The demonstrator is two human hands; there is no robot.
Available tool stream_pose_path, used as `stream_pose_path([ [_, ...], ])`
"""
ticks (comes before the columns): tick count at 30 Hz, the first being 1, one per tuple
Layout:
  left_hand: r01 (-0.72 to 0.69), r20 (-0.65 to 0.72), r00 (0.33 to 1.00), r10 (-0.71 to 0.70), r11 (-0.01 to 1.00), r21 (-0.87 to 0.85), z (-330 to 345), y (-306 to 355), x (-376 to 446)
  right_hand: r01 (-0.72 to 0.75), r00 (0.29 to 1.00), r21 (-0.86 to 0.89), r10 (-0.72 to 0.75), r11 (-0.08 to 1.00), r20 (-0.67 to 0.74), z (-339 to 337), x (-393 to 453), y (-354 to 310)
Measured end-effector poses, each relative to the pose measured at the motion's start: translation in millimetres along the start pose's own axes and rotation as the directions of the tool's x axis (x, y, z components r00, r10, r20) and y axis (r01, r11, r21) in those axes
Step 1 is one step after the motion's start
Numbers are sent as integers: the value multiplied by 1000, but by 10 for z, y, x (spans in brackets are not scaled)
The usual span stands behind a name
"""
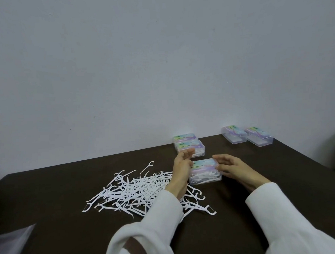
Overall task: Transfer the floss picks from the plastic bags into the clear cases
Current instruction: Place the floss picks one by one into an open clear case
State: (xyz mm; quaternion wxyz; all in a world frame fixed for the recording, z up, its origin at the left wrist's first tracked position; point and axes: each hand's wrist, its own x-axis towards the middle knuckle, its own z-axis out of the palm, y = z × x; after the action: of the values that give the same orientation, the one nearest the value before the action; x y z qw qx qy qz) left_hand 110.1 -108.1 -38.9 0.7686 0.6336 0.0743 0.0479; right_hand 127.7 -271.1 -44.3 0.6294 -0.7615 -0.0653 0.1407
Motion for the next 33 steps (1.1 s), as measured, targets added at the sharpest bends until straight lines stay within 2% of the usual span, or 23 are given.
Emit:
stream_pose_path([
  [12,-29,43,999,26,997,71,-14,-23,-28,13,1000,-38,-12,999,22,-17,2,9],
  [16,-86,91,994,68,976,203,-27,-83,-8,20,1000,-64,-18,998,25,-28,7,14],
  [19,-194,165,976,140,906,377,-56,-138,-23,28,999,-99,-26,995,22,-30,9,10],
  [22,-369,293,926,236,722,586,-87,-190,-35,40,999,-123,-38,992,14,-27,7,13],
  [23,-403,323,913,250,672,621,-92,-198,-38,43,999,-131,-42,990,12,-28,4,13],
  [25,-422,349,904,246,638,644,-99,-188,-49,43,999,-138,-42,990,14,-24,-2,5],
  [30,-431,363,900,241,619,657,-118,-168,-45,39,999,-152,-37,988,17,-18,6,1],
  [33,-379,322,921,219,694,612,-141,-141,-61,55,998,-181,-54,982,10,1,5,-2],
])
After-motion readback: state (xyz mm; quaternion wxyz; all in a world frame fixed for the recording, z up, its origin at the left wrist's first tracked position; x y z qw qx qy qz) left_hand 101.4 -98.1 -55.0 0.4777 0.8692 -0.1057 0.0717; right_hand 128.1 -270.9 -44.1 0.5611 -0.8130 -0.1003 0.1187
